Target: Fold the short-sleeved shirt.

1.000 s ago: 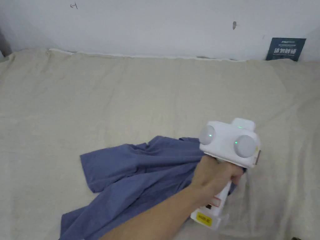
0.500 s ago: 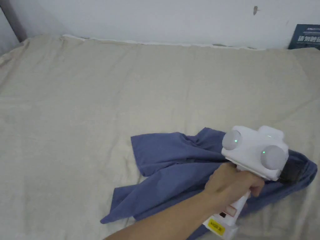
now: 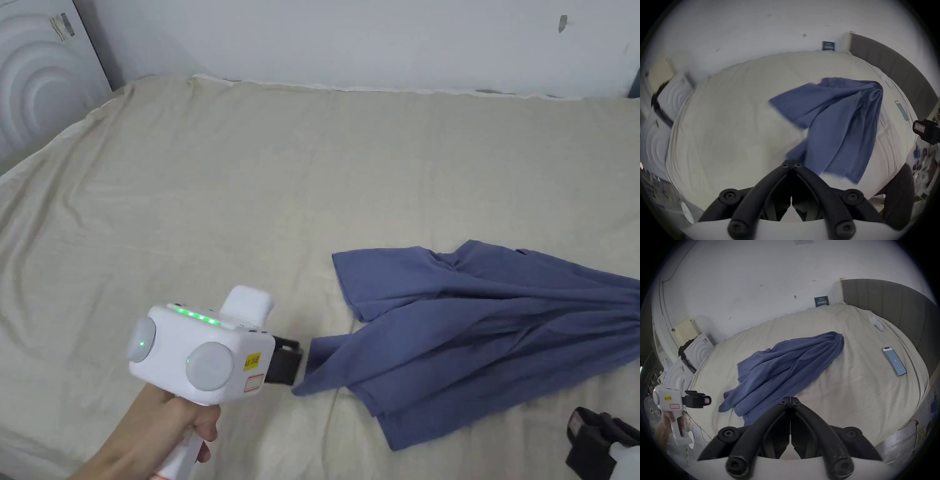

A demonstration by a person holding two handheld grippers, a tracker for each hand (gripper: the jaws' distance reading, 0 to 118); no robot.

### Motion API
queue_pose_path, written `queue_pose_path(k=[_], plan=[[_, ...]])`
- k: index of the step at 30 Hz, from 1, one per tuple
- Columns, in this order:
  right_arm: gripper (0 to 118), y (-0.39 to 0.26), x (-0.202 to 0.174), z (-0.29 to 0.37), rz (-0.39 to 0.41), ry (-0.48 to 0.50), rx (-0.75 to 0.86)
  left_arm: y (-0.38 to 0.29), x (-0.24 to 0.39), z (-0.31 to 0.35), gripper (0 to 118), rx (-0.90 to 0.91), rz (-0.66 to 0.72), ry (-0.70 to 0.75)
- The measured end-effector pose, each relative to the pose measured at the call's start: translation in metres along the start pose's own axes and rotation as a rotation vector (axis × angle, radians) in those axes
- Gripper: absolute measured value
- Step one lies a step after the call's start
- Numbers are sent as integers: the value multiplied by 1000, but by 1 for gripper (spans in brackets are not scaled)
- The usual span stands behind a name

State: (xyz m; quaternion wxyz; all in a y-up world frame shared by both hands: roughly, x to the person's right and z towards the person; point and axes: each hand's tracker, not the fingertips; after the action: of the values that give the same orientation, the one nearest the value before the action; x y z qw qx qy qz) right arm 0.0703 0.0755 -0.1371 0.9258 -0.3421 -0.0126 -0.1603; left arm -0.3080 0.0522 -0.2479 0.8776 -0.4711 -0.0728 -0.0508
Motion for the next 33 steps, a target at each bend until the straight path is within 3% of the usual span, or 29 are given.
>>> queue_pose_path(k=[1,2,9,10,11,12,13,19,23,26,29,30,31,32,33], plan=[[0,-3,-5,-1,17,8,-9,-9,-2,-5,115,-42,-8,-15],[0,-5,-9,-1,36,7,-20,-17,8,-7,117,-1,15,-86],[0,-11,-20,-8,112,-9,-63,-9,35,-46,114,-34,-26,-98],[0,-11,-20,-10,120,-17,-71,-10,40,-51,105,-30,-25,-99],[0,-11,-20,-12,130,-26,-79,-10,43,-53,74,-25,-34,-106],[0,-10,-20,-14,137,-30,-83,-11,44,-53,11,-13,-46,-108],[0,-9,-20,-18,144,-35,-87,-19,40,-56,0,-20,-22,-105],[0,21,-37,-57,215,-5,-111,-24,30,-53,0,-11,17,-153],[0,73,-71,-111,385,7,-86,-21,27,-54,0,-16,18,-173],[0,116,-94,-164,402,51,-115,-22,22,-58,0,-31,51,-221],[18,154,-124,-232,495,22,-160,-22,18,-60,0,-20,53,-228],[36,164,-131,-256,534,35,-171,-22,17,-61,0,-25,54,-232],[84,171,-138,-280,550,57,-201,-23,17,-61,0,-26,59,-238],[107,180,-144,-303,539,47,-238,-24,16,-61,0,-29,65,-251],[112,189,-147,-319,529,76,-259,-23,16,-60,0,-33,61,-256]])
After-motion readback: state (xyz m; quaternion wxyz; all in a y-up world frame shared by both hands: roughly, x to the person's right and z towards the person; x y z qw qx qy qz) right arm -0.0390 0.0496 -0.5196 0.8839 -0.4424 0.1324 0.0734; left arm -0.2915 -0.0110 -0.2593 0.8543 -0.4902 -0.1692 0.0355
